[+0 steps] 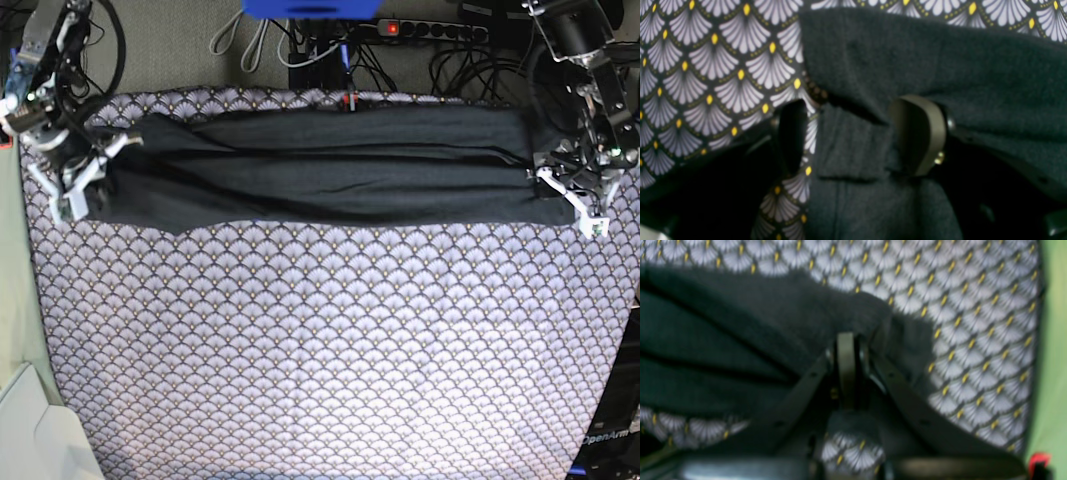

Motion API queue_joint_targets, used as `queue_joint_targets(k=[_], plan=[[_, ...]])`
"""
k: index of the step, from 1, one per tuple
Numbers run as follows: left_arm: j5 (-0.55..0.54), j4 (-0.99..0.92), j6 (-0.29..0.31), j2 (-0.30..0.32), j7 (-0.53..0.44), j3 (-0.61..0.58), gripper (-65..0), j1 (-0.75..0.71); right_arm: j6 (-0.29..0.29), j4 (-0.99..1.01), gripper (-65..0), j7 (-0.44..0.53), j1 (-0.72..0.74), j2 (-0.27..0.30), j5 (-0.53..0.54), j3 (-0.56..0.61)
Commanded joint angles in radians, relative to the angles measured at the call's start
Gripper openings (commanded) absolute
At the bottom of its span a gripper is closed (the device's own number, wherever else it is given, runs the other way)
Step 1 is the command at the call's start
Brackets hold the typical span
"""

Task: Fold the T-shirt properly
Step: 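Fold the sleeve up onto the folded strip with the right gripper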

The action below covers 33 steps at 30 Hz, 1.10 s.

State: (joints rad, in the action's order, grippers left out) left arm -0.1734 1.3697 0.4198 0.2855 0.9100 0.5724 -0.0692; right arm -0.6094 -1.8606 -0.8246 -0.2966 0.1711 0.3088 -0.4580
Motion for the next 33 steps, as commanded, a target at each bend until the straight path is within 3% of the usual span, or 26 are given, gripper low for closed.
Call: queue_joint_targets(k=[1,20,22,29,33], plan=[[0.015,0.003,0.006,0.007,0.030,-0.004,-21.4,-0.004,-0.004,-0.018,-65.0,0.023,-0.005,0.006,0.010,-0.006],[0.015,0.003,0.008,0.018,0.039,-0.004,-21.4,-0.027,-0.004,0.085,-64.9,0.015,-0.037,-0.009,0.010,-0.057],[0.015,0.003,0.008,0.018,0.039,-0.005,-21.3,-0.027,-0.004,0.103,-61.5,0.015,-0.025,-0.009,0.010,-0.055],[0.015,0.003,0.008,0.039,0.057,-0.007,-21.3,-0.028,-0.004,0.144,-37.6,0.014,-0.019,-0.009,0.010,-0.060],[0.015,0.003,0.008,0.067,0.145,-0.005,-21.3,-0.017,-0.004,0.144,-36.9,0.014,-0.019,-0.009,0.010,-0.057]])
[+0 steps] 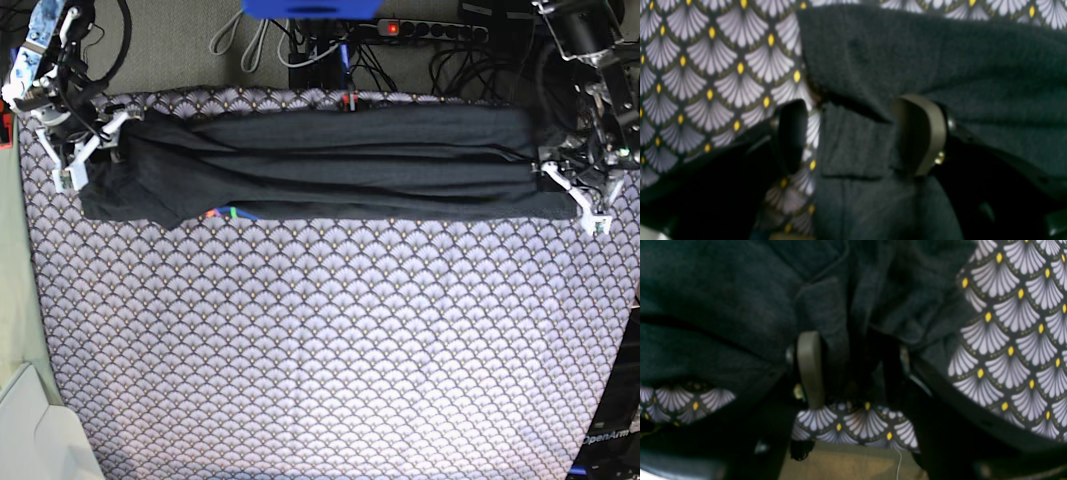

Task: Fold the T-shirt properly
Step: 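Fold the sleeve up onto the folded strip with the right gripper, then drag the strip's end held by the left gripper toward the right gripper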

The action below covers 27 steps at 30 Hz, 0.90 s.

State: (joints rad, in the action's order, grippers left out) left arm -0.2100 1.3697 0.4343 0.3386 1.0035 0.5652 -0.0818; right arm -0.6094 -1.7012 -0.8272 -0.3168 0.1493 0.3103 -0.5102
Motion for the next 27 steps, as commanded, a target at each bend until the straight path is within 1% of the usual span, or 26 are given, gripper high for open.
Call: queue_joint_targets(k=[1,3,8,16,19,20,21,25,26,27], plan=[[0.050,0.003,-0.007,0.017,0.059,0.005,-21.3,-0.005,-0.004,-0.015,-36.9,0.016,0.003,0.013,0.008,-0.005],[0.039,0.003,-0.007,0.018,0.061,0.003,-21.3,-0.005,-0.004,-0.017,-36.9,0.016,0.003,0.013,0.008,-0.003],[-0.053,0.000,-0.007,0.021,0.062,0.006,-21.3,-0.011,-0.004,-0.012,-36.9,0.016,0.020,0.013,0.008,-0.001],[-0.068,-0.008,-0.007,0.009,0.062,0.003,-21.4,-0.005,-0.004,-0.012,-36.8,0.016,0.025,0.013,0.008,-0.001],[-0.068,-0.008,-0.007,-0.011,0.062,0.005,-22.4,-0.005,-0.004,-0.012,-36.8,0.016,0.025,0.013,0.008,-0.001],[-0.068,-0.008,-0.007,-0.014,0.062,0.003,-24.8,-0.005,-0.004,-0.012,-36.8,0.016,0.025,0.013,0.008,-0.001],[-0.068,-0.008,-0.007,-0.016,0.062,0.003,-29.5,-0.006,-0.004,-0.012,-36.8,0.016,0.025,0.013,0.008,-0.001],[-0.068,-0.008,-0.007,-0.019,0.062,0.003,-55.6,-0.005,-0.004,-0.012,-36.8,0.016,0.026,0.013,0.008,-0.001],[-0.068,-0.008,-0.007,-0.019,0.062,0.003,-60.3,-0.005,-0.004,-0.012,-36.8,0.016,0.026,0.013,0.008,-0.001],[-0.068,-0.008,-0.007,-0.019,0.062,0.003,-62.7,-0.005,-0.004,-0.012,-36.8,0.016,0.026,0.013,0.008,-0.001]])
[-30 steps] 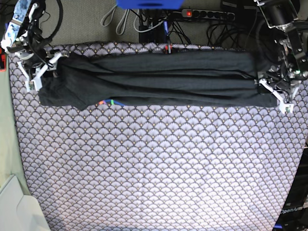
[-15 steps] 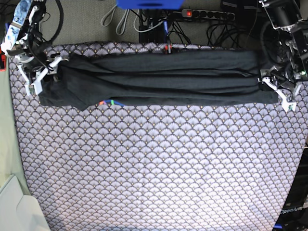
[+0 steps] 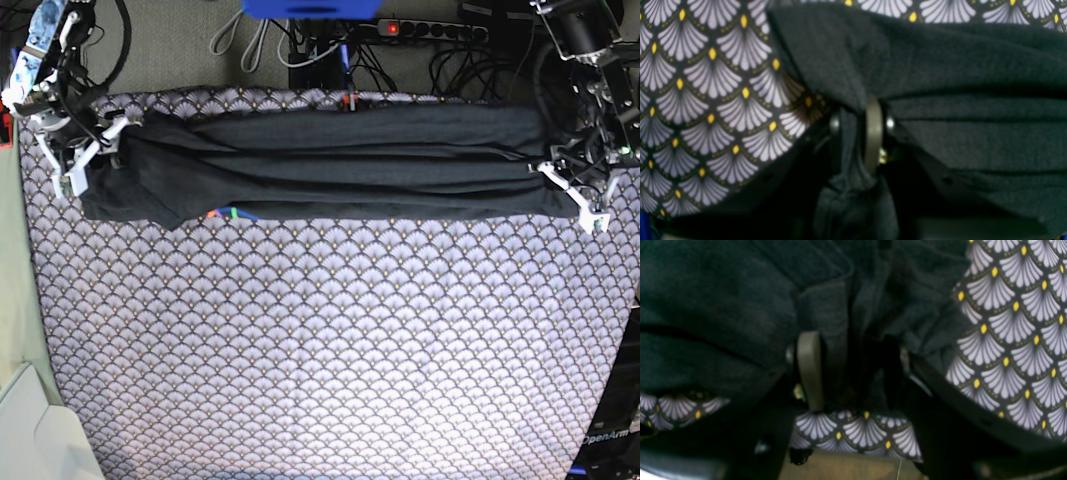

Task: Fold the T-shirt properly
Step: 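Drag the strip's end held by the left gripper toward the right gripper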

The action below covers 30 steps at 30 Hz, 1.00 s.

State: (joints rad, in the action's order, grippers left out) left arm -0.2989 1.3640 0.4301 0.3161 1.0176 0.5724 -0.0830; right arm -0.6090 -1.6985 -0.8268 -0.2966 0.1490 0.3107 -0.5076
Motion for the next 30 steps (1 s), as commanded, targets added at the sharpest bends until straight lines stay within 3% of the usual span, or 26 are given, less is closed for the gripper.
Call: queue_joint_targets(k=[1,8,11,14,18,22,27,30], plan=[[0.020,0.001,-0.003,0.004,0.048,-0.004,-64.6,-0.004,-0.004,-0.015,-36.8,0.016,0.006,0.013,0.008,-0.004],[0.020,0.137,-0.007,-0.022,0.060,0.002,-64.7,-0.013,-0.004,-0.015,-36.8,0.016,0.018,0.013,0.008,-0.004],[0.025,0.283,-0.012,-0.065,0.140,0.002,-64.7,-0.013,-0.004,-0.015,-36.8,0.016,0.018,0.013,0.008,-0.004],[0.030,0.443,-0.014,-0.131,0.254,0.002,-64.7,-0.004,-0.004,-0.015,-36.8,0.016,0.018,0.013,0.008,-0.004],[0.033,0.613,-0.018,-0.271,0.326,-0.007,-64.8,-0.002,-0.004,-0.015,-36.8,0.016,0.018,0.013,0.008,-0.004],[0.106,0.636,-0.178,-0.383,0.341,-0.079,-64.8,0.019,-0.004,-0.015,-36.8,0.016,0.018,0.013,0.006,-0.004],[0.151,0.636,-0.337,-0.423,0.329,-0.263,-64.8,0.019,-0.004,-0.015,-36.8,0.016,0.018,0.013,0.006,-0.004],[0.154,0.631,-0.465,-0.441,0.277,-0.400,-64.8,0.019,-0.004,-0.015,-36.8,0.016,0.018,0.013,0.006,-0.004]])
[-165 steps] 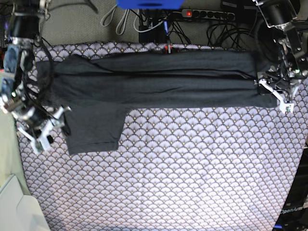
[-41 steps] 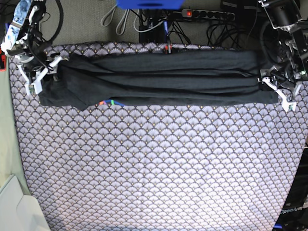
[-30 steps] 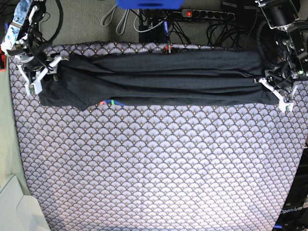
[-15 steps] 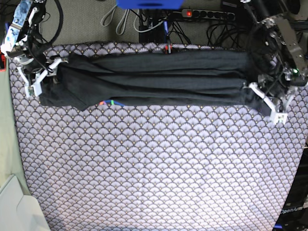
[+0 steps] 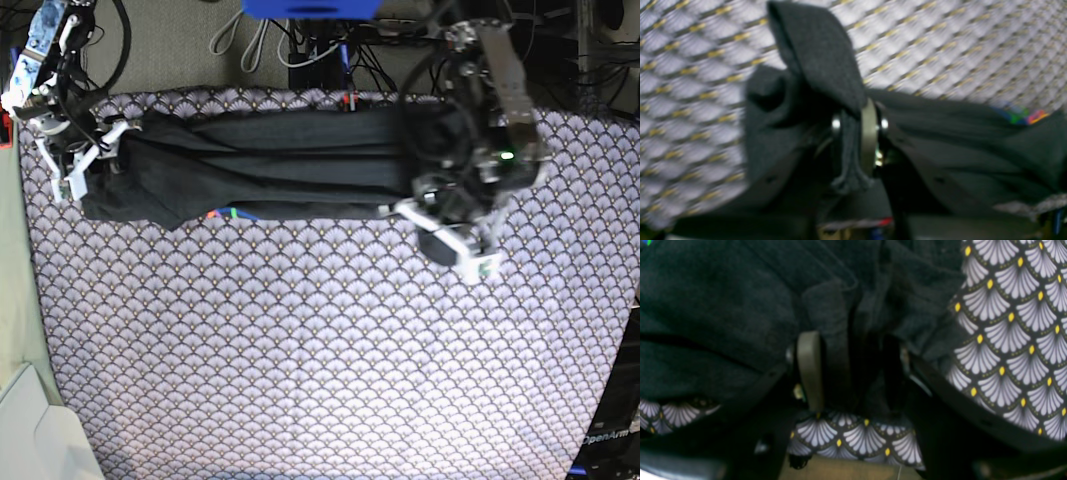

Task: Fold the T-shirt properly
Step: 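Drag the strip's end held by the left gripper toward the right gripper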

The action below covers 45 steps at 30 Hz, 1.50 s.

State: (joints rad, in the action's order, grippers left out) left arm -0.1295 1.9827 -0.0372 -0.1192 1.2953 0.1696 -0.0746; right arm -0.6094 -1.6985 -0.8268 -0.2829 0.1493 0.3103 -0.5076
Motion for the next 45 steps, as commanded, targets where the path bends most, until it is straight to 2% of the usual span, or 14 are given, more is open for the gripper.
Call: queue_joint_targets(k=[1,6,11,14,21,36,38,42,45], plan=[[-0.017,0.004,-0.037,-0.009,-0.015,-0.046,-64.7,0.011,-0.004,-0.015,-36.8,0.016,0.004,0.013,0.007,-0.004],[-0.012,-0.067,-0.160,-0.033,-0.036,-0.250,-64.6,0.017,-0.004,-0.015,-36.8,0.016,0.004,0.014,0.007,-0.004],[-0.019,-0.182,-0.249,-0.038,-0.035,-0.358,-64.7,0.037,-0.004,-0.015,-36.8,0.016,0.004,0.019,0.007,-0.004],[-0.019,-0.216,-0.275,-0.038,-0.044,-0.390,-64.8,0.039,-0.004,-0.015,-36.8,0.016,0.004,0.019,0.007,-0.004],[-0.017,-0.222,-0.277,-0.038,-0.113,-0.424,-64.8,0.039,-0.004,-0.015,-36.8,0.016,0.004,0.019,0.005,-0.003],[-0.023,-0.360,-0.266,-0.038,-0.115,-0.425,-64.2,0.103,-0.004,-0.015,-36.8,0.016,0.004,0.019,0.005,-0.003],[-0.063,-0.360,-0.264,-0.038,-0.113,-0.425,-60.0,0.103,-0.004,-0.015,-36.8,0.016,0.004,0.019,0.005,-0.003],[-0.216,-0.352,-0.266,-0.038,-0.110,-0.419,-46.2,0.103,-0.004,-0.015,-36.8,0.016,0.004,0.019,0.005,-0.003],[-0.316,-0.351,-0.267,-0.038,-0.115,-0.419,-44.7,0.114,-0.004,-0.015,-36.8,0.016,0.004,0.020,0.005,0.013]])
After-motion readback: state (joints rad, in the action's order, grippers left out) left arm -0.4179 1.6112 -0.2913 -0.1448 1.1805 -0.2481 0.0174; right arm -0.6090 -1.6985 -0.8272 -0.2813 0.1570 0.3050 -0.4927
